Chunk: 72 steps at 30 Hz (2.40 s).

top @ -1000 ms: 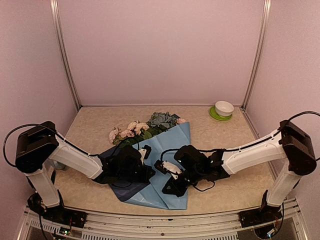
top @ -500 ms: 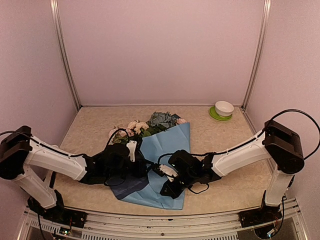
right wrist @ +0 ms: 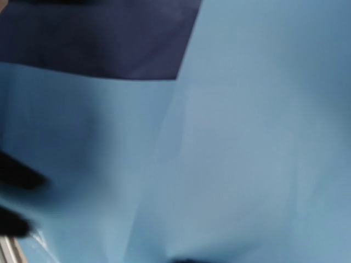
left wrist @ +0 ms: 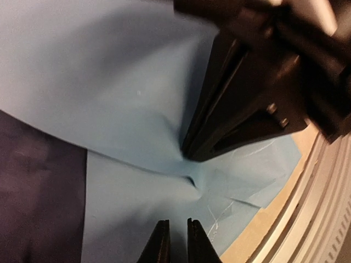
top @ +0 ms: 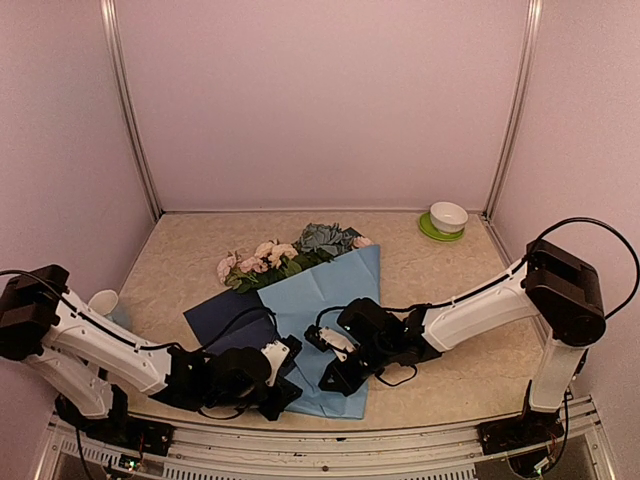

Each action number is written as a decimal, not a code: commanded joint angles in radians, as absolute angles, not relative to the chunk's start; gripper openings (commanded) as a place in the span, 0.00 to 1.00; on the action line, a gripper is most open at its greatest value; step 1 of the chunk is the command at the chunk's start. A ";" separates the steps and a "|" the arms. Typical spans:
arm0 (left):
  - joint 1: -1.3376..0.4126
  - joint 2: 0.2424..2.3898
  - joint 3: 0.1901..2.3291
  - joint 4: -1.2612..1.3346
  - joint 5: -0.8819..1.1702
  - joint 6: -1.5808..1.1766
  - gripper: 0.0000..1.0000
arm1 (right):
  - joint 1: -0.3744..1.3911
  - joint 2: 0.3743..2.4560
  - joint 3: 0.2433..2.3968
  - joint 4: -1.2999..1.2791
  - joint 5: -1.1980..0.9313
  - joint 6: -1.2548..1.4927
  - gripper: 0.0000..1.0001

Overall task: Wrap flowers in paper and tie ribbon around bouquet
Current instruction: Press the fold line of the 2/3-folded wrapping paper, then pick up the two-thirds-folded wrapping paper from the center of the board.

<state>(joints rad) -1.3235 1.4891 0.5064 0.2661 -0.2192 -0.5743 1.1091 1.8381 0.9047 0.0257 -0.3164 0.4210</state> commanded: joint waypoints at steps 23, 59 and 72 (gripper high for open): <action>-1.494 1.342 0.391 -0.257 -0.273 -1.127 0.06 | 1.101 1.864 0.889 -0.055 -0.289 0.387 0.04; -1.498 1.210 0.398 -0.134 -0.433 -1.654 0.75 | 1.101 1.863 0.899 -0.066 -0.291 0.378 0.03; -1.412 1.286 0.406 -0.088 -0.374 -1.556 0.25 | 1.101 1.860 0.899 -0.066 -0.289 0.381 0.03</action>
